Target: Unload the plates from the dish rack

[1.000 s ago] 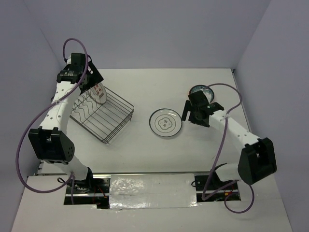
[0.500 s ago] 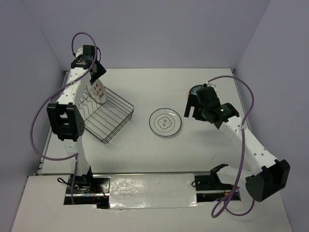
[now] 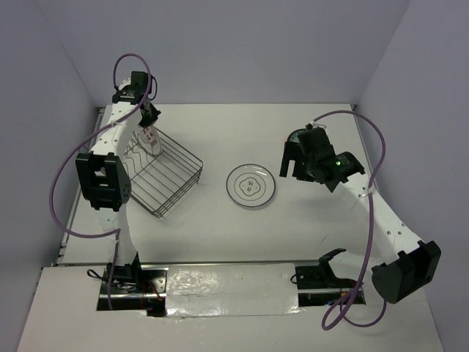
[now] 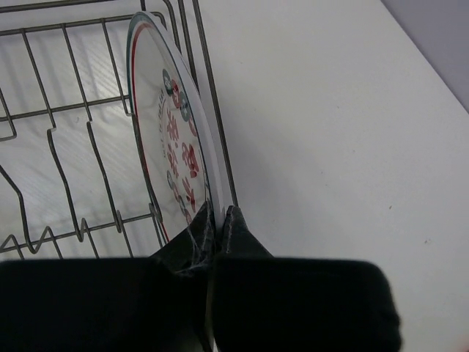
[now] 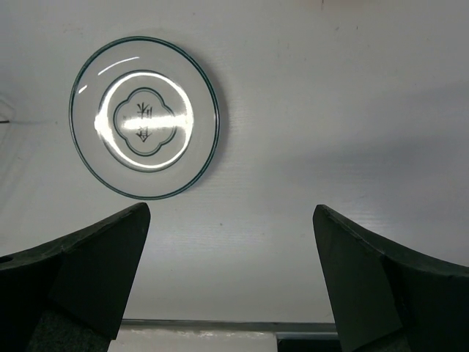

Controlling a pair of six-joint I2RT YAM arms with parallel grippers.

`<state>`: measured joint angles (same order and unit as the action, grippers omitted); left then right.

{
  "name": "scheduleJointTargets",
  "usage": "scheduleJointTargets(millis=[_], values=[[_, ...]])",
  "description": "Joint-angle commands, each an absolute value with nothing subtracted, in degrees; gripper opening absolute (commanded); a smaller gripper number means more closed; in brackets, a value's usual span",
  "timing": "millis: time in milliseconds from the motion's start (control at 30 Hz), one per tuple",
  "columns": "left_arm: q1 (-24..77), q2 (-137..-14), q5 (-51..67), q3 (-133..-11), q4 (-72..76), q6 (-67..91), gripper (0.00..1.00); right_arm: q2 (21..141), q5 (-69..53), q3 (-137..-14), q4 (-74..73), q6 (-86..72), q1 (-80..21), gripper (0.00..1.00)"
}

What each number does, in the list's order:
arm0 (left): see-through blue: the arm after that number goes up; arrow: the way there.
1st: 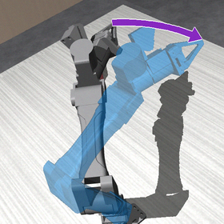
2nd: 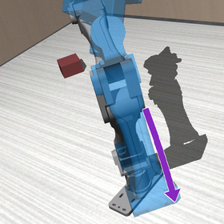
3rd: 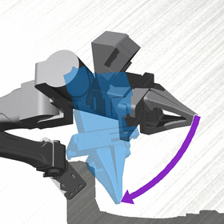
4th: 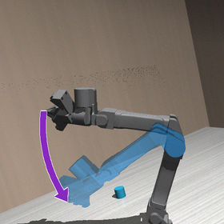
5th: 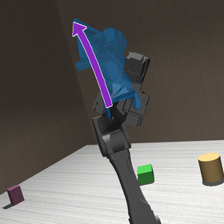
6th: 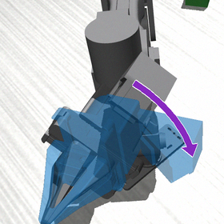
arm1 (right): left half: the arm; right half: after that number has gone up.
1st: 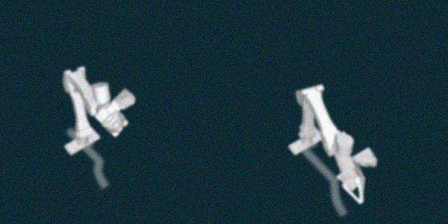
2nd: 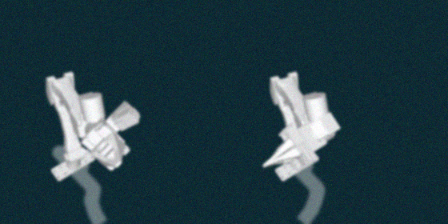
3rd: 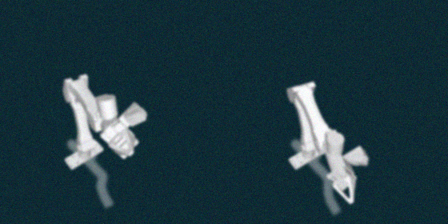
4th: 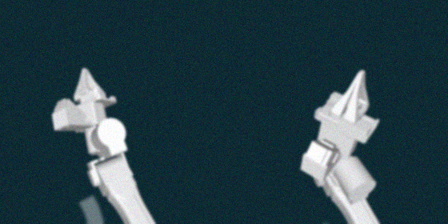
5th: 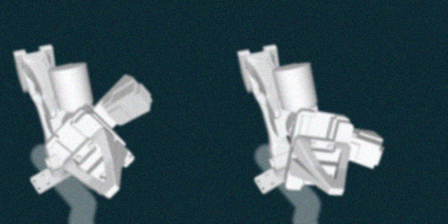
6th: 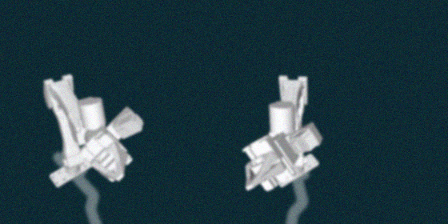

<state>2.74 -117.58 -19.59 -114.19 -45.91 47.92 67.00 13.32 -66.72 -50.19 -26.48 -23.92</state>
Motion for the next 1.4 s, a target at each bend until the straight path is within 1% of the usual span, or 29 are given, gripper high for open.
scheduleJointTargets(millis=[0,200,367,400,467,500,533,567,600,633,667,700,733,767,800,833,867,900,933,967,1067,1100,1200,1267,1333,1367], values=[[3.1,-115.1,-19.9,-116.7,-46.0,48.0,0.0,66.5,14.7,-70.7,-51.4,-26.0,-24.3,1.0],[3.3,-108.2,-20.5,-120.4,-46.9,46.7,0.0,65.6,15.4,-70.3,-51.3,-26.4,-24.3,1.0],[4.1,-105.1,-15.3,-127.3,-45.9,41.5,0.0,65.2,13.5,-72.7,-51.8,-27.3,-23.9,1.0],[4.7,-104.2,-12.6,-128.0,-42.7,37.7,0.0,65.5,12.8,-73.9,-51.9,-27.4,-23.6,1.0],[7.6,-101.0,-7.1,-127.0,-36.6,31.2,0.0,67.0,9.5,-80.1,-53.7,-27.9,-22.6,1.0],[9.7,-99.5,-5.6,-125.7,-33.3,22.0,0.0,67.8,7.5,-82.6,-54.4,-28.0,-21.8,1.0],[15.6,-95.7,-5.5,-120.8,-27.2,15.6,0.0,68.5,5.4,-85.6,-56.1,-28.6,-19.4,1.0],[19.5,-93.2,-6.8,-116.6,-23.4,0.9,0.0,70.0,-0.8,-91.5,-56.8,-29.3,-17.5,1.0],[24.0,-90.4,-9.5,-111.2,-19.5,-7.4,0.0,70.7,-5.1,-94.1,-57.1,-29.8,-15.5,1.0],[32.6,-85.3,-14.5,-100.7,-12.3,-15.1,0.0,71.1,-9.0,-96.7,-57.0,-30.4,-11.1,1.0],[36.5,-83.3,-16.1,-95.8,-9.3,-21.9,0.0,71.5,-12.8,-100.9,-56.8,-32.0,-9.1,1.0],[40.4,-81.3,-18.0,-90.8,-6.8,-34.4,0.0,72.5,-19.4,-102.6,-56.3,-32.7,-7.5,1.0],[47.5,-78.3,-21.9,-82.2,-2.2,-40.5,0.0,73.3,-22.5,-104.6,-55.9,-33.1,-5.4,1.0],[50.7,-77.1,-23.4,-78.3,-1.2,-46.2,0.0,74.3,-24.8,-108.2,-56.2,-33.7,-4.5,1.0],[53.6,-75.2,-24.6,-74.8,-0.7,-56.1,0.0,76.5,-28.9,-109.4,-56.9,-34.0,-4.2,1.0],[58.5,-74.6,-26.7,-69.1,0.4,-59.3,0.0,77.3,-30.4,-110.0,-57.4,-34.2,-3.7,1.0],[60.2,-74.4,-31.4,-66.9,5.1,-62.8,0.0,77.5,-31.4,-108.5,-56.9,-34.4,-3.5,1.0],[61.7,-73.7,-32.3,-65.2,4.8,-64.0,0.0,76.8,-32.1,-106.6,-55.9,-34.6,-3.5,1.0],[64.2,-73.1,-32.8,-62.6,4.4,-65.1,0.0,76.2,-32.3,-101.9,-54.0,-34.6,-3.4,1.0],[66.4,-71.6,-33.7,-59.4,6.8,-66.8,0.0,74.9,-33.0,-99.0,-52.3,-34.7,-3.5,0.99],[69.2,-69.9,-33.6,-56.5,9.0,-68.6,0.0,73.3,-36.3,-88.1,-48.8,-34.9,-4.0,0.97],[70.6,-69.5,-33.9,-55.4,9.6,-69.0,0.0,72.9,-37.2,-85.9,-47.8,-34.9,-4.5,0.96],[72.8,-69.3,-35.9,-53.6,12.3,-70.5,0.0,72.4,-34.1,-80.8,-48.2,-32.8,-5.5,0.96],[73.6,-69.4,-36.1,-53.3,12.7,-69.9,0.0,71.3,-36.1,-75.0,-45.0,-34.0,-5.5,0.96],[75.1,-69.4,-35.8,-52.8,13.3,-69.3,0.0,70.8,-40.7,-69.7,-39.6,-36.5,-6.1,0.88],[75.3,-69.4,-35.5,-52.7,13.1,-68.3,0.02,70.6,-42.3,-68.6,-37.8,-37.2,-6.4,0.82]])
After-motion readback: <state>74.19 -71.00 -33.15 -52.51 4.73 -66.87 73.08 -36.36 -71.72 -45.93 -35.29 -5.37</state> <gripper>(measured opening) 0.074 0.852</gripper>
